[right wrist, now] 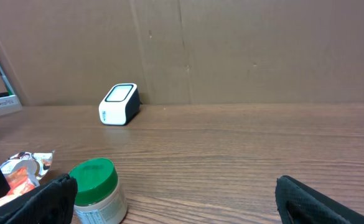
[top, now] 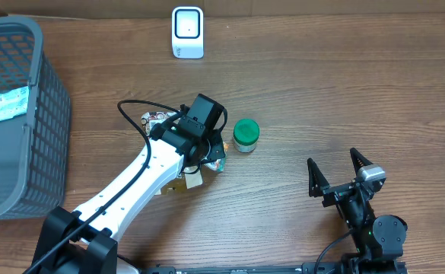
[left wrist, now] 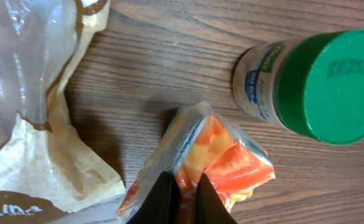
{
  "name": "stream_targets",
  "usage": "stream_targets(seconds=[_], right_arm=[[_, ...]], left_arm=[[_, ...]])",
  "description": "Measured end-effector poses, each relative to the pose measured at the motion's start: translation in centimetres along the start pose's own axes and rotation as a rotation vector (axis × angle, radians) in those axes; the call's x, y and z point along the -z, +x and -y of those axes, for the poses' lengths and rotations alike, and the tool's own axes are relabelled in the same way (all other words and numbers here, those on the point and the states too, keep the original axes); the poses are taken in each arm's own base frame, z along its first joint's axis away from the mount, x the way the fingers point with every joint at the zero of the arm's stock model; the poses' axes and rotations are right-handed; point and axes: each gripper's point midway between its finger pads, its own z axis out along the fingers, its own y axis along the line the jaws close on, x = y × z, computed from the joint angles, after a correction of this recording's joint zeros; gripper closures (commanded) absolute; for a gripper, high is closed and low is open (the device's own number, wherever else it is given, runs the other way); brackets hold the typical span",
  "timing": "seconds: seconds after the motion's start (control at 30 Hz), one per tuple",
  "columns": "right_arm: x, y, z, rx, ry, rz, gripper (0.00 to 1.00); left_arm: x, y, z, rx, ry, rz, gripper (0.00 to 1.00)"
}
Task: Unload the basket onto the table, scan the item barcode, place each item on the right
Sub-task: 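Carry the orange pack out and set it beside the jar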
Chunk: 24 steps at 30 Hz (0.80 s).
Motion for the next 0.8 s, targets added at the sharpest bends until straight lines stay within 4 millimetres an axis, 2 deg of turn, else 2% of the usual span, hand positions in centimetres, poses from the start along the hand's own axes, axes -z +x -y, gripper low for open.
stream_targets(seconds=[0.07,0.2,0.3,0.37,0.8], right_arm=[[0.0,0.0,0.0,0.0,0.0,0.0,0.0],[0.0,0.0,0.0,0.0,0.0,0.0,0.0],[0.0,0.0,0.0,0.0,0.0,0.0,0.0],[0.0,0.0,0.0,0.0,0.0,0.0,0.0],[0.0,0.0,0.0,0.0,0.0,0.0,0.0]], left_arm=[[0.0,-0.2,0.0,-0.001,-0.002,0.009,0.83],[-0.1,-0.5,0.0,0.001,0.0,0.025,0.51],[-0.1,-0.7,0.1,0.007,0.0,0.033,0.37],[-0.1,-0.7,0.0,0.006,-0.002,0.035,0.34],[0.0,-1.4,-0.6,0.004,-0.039,0.073,0.33]])
